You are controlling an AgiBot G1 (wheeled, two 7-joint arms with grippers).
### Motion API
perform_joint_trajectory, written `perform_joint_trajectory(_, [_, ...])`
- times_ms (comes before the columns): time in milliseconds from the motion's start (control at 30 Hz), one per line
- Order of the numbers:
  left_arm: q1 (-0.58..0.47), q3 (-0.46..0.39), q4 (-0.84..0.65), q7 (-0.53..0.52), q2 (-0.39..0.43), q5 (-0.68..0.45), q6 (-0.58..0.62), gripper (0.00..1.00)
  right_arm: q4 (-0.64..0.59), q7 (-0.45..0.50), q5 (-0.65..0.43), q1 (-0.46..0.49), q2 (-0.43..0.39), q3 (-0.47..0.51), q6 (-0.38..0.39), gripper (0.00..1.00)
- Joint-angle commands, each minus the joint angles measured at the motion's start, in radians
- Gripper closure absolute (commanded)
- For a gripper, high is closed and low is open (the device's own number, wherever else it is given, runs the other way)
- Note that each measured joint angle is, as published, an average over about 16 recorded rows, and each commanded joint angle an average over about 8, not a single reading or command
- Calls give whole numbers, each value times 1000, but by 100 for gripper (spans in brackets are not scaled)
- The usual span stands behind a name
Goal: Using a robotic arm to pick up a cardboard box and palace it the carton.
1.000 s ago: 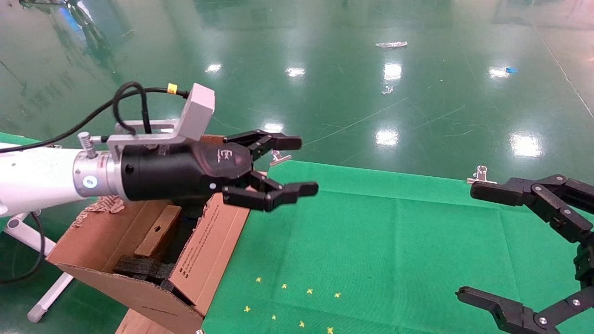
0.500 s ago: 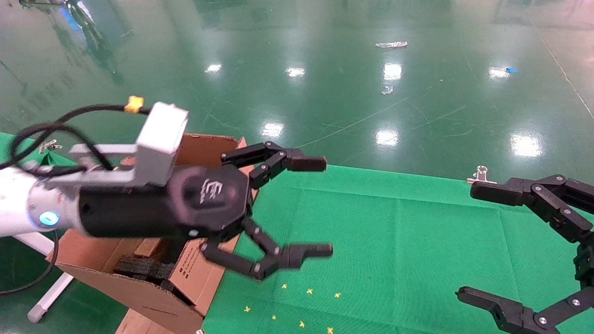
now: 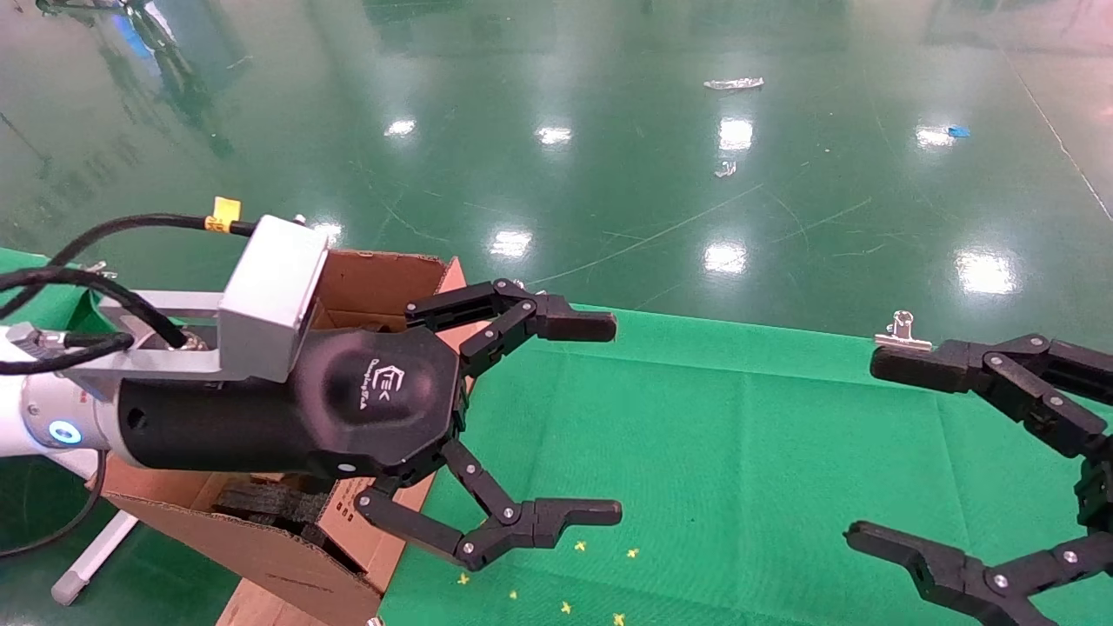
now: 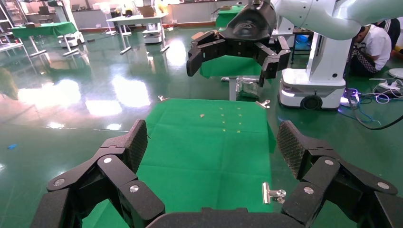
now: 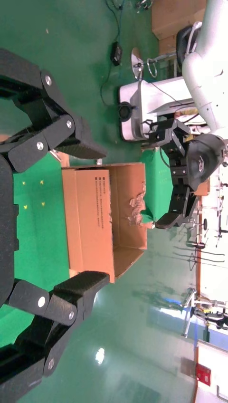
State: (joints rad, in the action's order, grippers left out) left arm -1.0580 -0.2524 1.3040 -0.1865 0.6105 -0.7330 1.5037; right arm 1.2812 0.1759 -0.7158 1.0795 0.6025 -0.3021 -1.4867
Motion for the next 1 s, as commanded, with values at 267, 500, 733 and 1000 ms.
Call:
perform_joint_trajectory(267, [-10,-18,-13,0,0,1,-5,0,0,0,0,0,0,0,0,100])
perform_joint_trajectory(500, [-14,-24,-18,-1,1,1,-7,0,0,0,0,0,0,0,0,100])
perform_joint_trajectory(733, [-17,-28,-21,-1,1,2,-8,0,0,0,0,0,0,0,0,100])
perform_joint_trajectory(1000, [-18,-30,-22,-1,1,2,-9,0,0,0,0,0,0,0,0,100])
